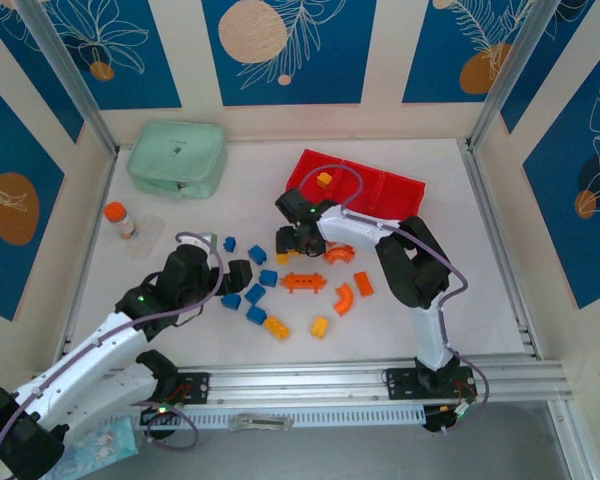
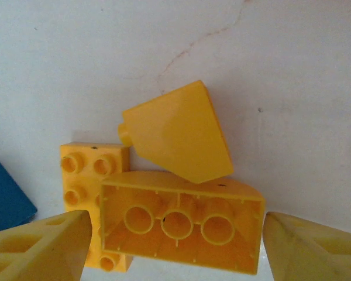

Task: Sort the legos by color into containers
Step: Pick up the lego from the center of the table, then place the lego in the container.

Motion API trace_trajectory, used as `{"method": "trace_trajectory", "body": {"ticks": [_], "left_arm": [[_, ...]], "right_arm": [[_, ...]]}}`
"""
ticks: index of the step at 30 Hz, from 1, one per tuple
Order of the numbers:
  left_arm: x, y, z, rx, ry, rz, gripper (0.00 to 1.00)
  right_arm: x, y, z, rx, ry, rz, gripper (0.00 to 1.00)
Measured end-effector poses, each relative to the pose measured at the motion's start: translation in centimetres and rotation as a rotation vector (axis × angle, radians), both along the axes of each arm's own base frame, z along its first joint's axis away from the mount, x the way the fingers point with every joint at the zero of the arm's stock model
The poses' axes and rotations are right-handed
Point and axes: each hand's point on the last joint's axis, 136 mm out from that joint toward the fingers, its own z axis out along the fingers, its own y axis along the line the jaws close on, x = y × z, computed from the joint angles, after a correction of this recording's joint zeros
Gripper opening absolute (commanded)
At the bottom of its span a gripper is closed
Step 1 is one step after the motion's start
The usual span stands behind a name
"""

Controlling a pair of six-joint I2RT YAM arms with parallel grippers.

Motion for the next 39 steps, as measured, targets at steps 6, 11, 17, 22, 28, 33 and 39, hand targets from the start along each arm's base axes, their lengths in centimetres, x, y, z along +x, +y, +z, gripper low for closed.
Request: {"method": "trace_trajectory", "body": {"ticks": [6,11,17,22,28,33,39], "left_arm": [[0.0,0.0,-0.1,0.001,0.001,0.0,0.99],[0.0,0.0,-0.1,0.002,0.003,0.0,0.99],[0.0,0.0,-0.1,0.002,0.002,0.0,0.99],[0.0,0.0,-0.2,0.007,0.004,0.0,0.99],[0.4,-0.1,-0.8,0.032,0.021,-0.002,0.99],[1.3,-0.8,-0.4,0.039,0.023,-0.006,0.99],[3.2,-2.2,0.4,0.034,0.0,-0.014,0.99]], "right_arm": [[0.0,0.1,-0.8,-0.006,0.013,0.0,0.69],[0.0,0.1,-0.8,-0.007,0.012,0.001,0.63],[0.0,0.0,-0.6,-0.008,0.008,0.001,0.62],[0.2,-0.5,1.1,-0.003,-0.02,0.002,0.62],[1.7,-1.4,5.2,0.027,-0.103,0.003,0.62],[5.3,-3.1,8.2,0.045,-0.17,-0.038,0.62],[11.6,-4.3,11.4,0.056,-0.283,-0.075,0.62]]}}
